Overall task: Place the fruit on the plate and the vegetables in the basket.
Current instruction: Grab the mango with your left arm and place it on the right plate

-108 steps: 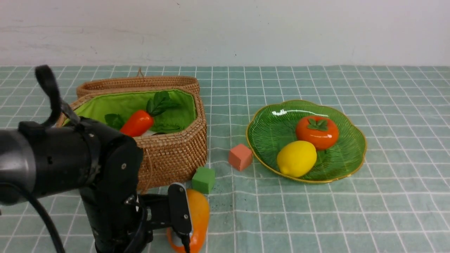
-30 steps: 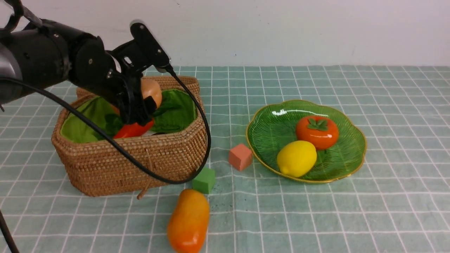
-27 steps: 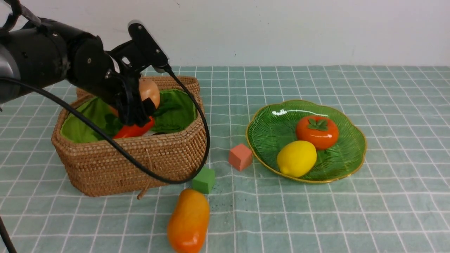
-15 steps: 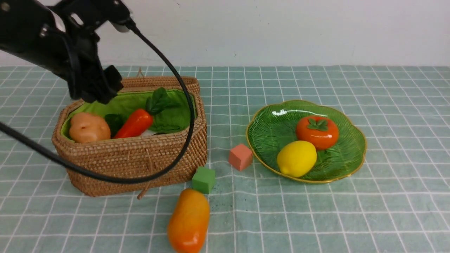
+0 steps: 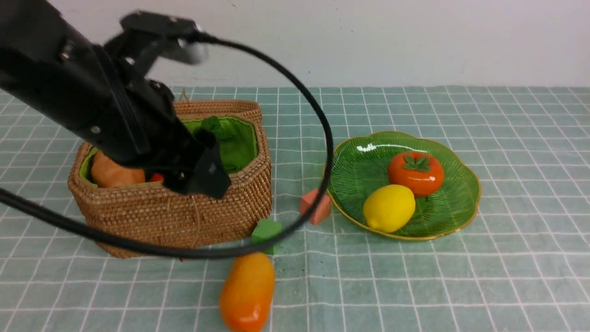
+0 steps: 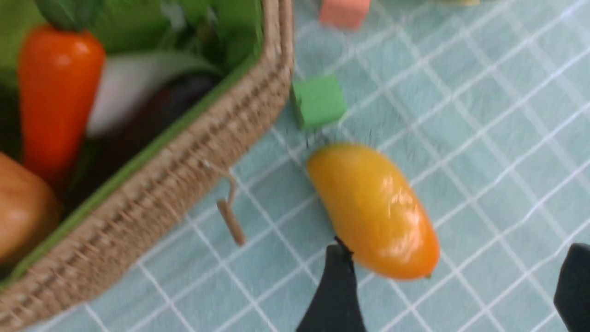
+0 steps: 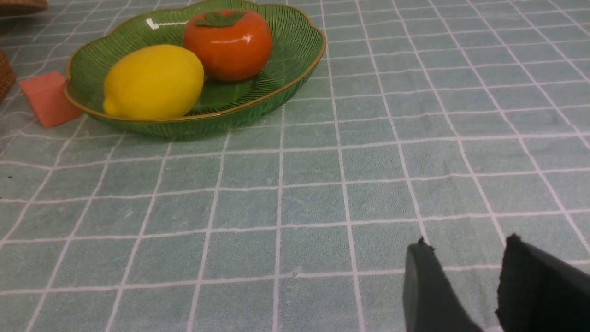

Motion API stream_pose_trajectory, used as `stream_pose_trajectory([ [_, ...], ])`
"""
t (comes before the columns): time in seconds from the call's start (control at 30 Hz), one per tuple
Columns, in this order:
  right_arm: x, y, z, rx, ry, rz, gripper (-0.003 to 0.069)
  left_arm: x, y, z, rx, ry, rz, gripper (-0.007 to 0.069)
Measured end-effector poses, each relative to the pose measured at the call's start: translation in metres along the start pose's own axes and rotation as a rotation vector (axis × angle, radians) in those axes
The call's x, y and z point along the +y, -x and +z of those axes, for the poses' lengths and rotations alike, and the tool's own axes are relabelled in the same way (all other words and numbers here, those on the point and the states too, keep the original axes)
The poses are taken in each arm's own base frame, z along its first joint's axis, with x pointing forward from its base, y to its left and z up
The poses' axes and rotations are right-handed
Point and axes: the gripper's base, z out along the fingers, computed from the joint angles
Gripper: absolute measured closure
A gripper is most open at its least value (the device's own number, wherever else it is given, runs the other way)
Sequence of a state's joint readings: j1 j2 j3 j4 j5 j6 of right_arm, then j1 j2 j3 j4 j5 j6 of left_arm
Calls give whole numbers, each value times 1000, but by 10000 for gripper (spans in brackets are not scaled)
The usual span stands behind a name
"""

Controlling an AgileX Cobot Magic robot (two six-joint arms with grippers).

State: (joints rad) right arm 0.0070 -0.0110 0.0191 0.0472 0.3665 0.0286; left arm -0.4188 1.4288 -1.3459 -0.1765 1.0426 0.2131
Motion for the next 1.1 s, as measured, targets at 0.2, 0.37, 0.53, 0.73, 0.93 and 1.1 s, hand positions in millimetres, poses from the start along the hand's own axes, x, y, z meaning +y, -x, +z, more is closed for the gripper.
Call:
stream_pose_trajectory([
  [0.2, 0, 0, 0, 0, 0, 0, 419, -38, -5, 54, 182, 86, -149, 29],
  [0.37, 0, 0, 0, 0, 0, 0, 419, -43, -12, 114, 323, 185, -257, 19],
  [0.53, 0, 0, 0, 0, 0, 0, 419, -42, -24, 162, 445, 217, -292, 21],
  [0.73, 0, 0, 0, 0, 0, 0, 419, -40, -31, 189, 494, 221, -279, 65],
  [0.93, 0, 0, 0, 0, 0, 0, 419, -41, -30, 184, 493, 203, -209, 125],
  [1.1, 0, 0, 0, 0, 0, 0, 419, -42, -23, 159, 481, 178, -147, 125],
])
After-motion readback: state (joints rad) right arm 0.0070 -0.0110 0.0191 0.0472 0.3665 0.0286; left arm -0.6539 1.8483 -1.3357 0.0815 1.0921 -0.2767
